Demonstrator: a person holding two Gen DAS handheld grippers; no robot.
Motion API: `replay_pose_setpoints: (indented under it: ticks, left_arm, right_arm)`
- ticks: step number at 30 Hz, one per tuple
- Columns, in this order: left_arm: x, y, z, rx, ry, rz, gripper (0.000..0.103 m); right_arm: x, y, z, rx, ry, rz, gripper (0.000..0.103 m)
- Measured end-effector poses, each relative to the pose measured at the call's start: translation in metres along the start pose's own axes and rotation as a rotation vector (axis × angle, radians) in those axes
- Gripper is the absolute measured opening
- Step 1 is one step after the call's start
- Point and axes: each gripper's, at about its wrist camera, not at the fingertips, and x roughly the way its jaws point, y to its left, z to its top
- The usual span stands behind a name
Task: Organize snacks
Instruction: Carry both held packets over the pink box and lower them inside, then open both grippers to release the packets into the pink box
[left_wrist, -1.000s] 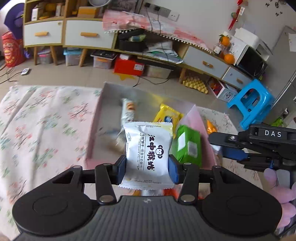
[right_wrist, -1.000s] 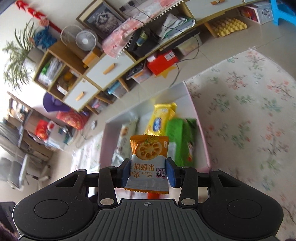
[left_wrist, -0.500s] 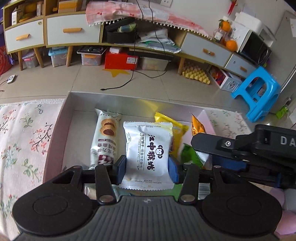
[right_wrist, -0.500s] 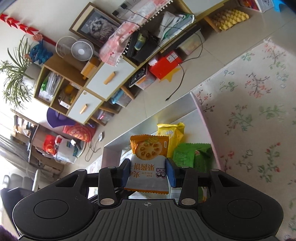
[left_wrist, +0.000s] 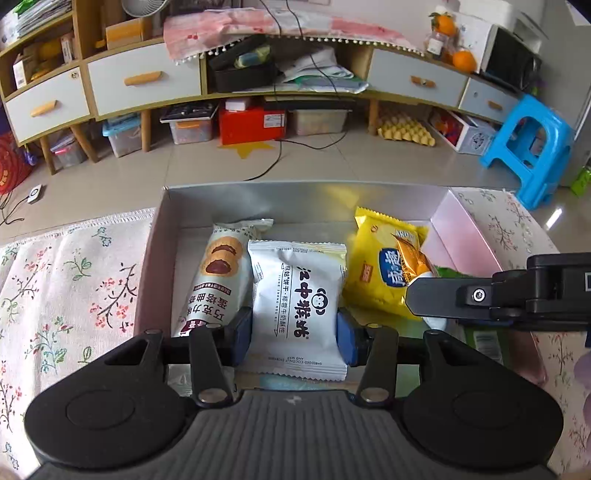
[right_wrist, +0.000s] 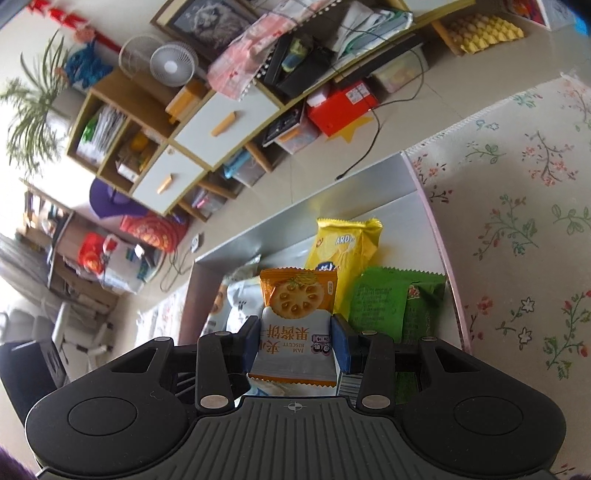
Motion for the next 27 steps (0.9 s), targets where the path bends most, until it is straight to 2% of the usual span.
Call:
replay_pose_setpoints:
  ticks: [5,13,16,21,25,27]
  left_arm:
    - [-0.006,0.003,-0.005,0.008,-0.047,-0.028,0.045]
    - [-0.014,0.005,-0.002,0.000,-0.067,-0.057,0.047]
    - [-0.015,0.003,-0.004,0.006,-0.071,-0.071,0.055]
    - [-0.019,-0.002,-0.006,0.014,-0.075,-0.078,0.064]
    - [-0.027,-0.005,-0.010,-0.018,-0.082,-0.063,0.072]
    - [-0.034,-0.007,-0.014,-0.040,-0.093,-0.071,0.080]
  right_arm:
    - [-0.002,0.002,0.001,-0.042,0.021,-0.018,0.040]
    - [-0.005,0.005,-0.001,-0.081,0.049,-0.042,0.042]
    - [-0.006,0.003,0.001,-0.054,0.060,-0.036,0.044]
    - [-0.011,0.002,0.002,-0.031,0.053,-0.015,0.057]
    - [-0.019,0.006,0.003,-0.047,0.043,-0.020,0.064]
    - [-0.025,0.011,0.002,-0.060,0.041,-0.032,0.069]
